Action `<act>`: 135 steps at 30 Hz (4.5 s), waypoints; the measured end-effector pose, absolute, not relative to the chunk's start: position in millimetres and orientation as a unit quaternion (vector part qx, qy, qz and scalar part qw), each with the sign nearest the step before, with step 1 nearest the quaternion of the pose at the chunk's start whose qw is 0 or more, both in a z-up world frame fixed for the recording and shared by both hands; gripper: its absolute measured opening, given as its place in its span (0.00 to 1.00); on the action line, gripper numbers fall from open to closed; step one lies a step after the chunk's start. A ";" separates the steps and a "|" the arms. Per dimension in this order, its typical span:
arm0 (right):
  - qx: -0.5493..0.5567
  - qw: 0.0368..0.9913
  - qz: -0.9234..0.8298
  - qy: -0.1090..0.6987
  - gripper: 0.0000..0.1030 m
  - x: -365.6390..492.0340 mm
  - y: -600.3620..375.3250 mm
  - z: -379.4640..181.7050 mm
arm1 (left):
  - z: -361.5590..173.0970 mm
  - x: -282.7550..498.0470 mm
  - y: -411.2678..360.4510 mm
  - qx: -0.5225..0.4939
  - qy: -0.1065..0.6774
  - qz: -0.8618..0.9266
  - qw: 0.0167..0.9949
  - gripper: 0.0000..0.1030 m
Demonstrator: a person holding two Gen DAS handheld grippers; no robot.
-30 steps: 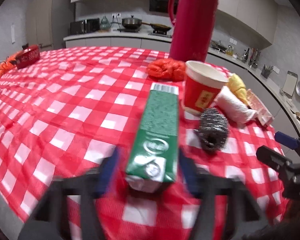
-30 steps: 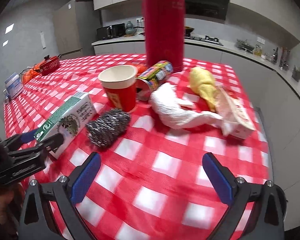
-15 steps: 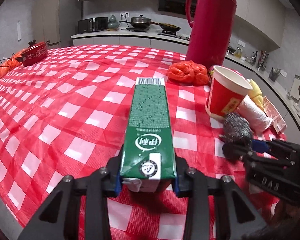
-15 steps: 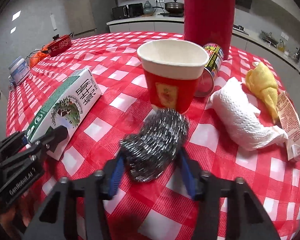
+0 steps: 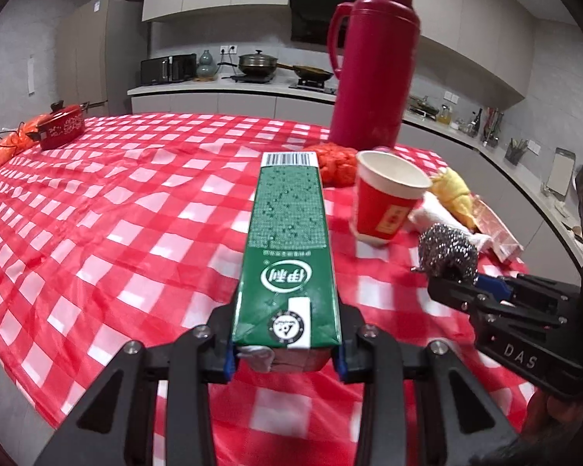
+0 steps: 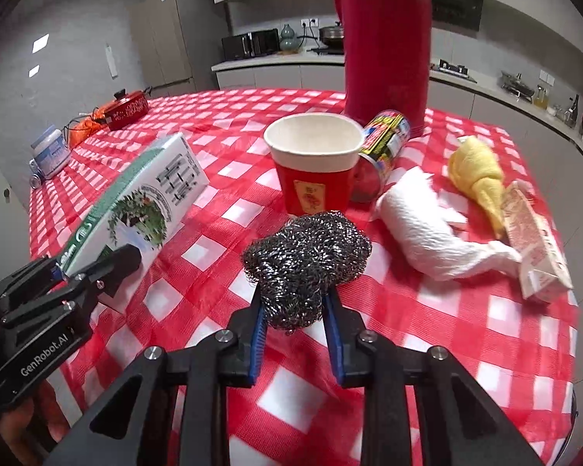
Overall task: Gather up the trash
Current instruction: 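Carry carton and steel wool over the black bin and open both tools, then move both tools back toward the red cup and milk packet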
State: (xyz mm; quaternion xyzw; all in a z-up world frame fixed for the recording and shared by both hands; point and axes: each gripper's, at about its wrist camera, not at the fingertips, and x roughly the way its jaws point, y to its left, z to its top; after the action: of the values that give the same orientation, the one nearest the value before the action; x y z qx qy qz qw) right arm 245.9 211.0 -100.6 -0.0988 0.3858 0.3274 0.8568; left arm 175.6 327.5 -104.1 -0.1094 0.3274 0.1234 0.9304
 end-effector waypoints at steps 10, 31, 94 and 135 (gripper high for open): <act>-0.073 0.874 0.317 0.360 0.28 229.5 157.0 -87.5 | -102.7 169.4 287.0 -0.092 0.328 0.101 0.935 0.37; -0.046 0.909 0.237 0.340 0.28 214.1 -21.5 -52.5 | -80.0 166.7 135.4 -0.062 0.318 0.027 0.946 0.37; -0.081 0.879 0.143 0.447 1.00 323.6 -353.2 -260.3 | -235.4 247.2 -143.6 -0.028 0.435 0.010 0.900 0.97; -0.044 0.898 0.230 0.373 1.00 244.1 -262.9 -88.5 | -85.2 164.6 -52.0 -0.059 0.341 0.126 0.930 0.97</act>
State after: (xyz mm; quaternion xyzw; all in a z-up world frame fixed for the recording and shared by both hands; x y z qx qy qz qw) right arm 244.1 -262.9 -88.5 -0.0436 0.3725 0.2305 0.8979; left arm 164.6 -52.0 -85.2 -0.0593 0.3411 0.1255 0.9297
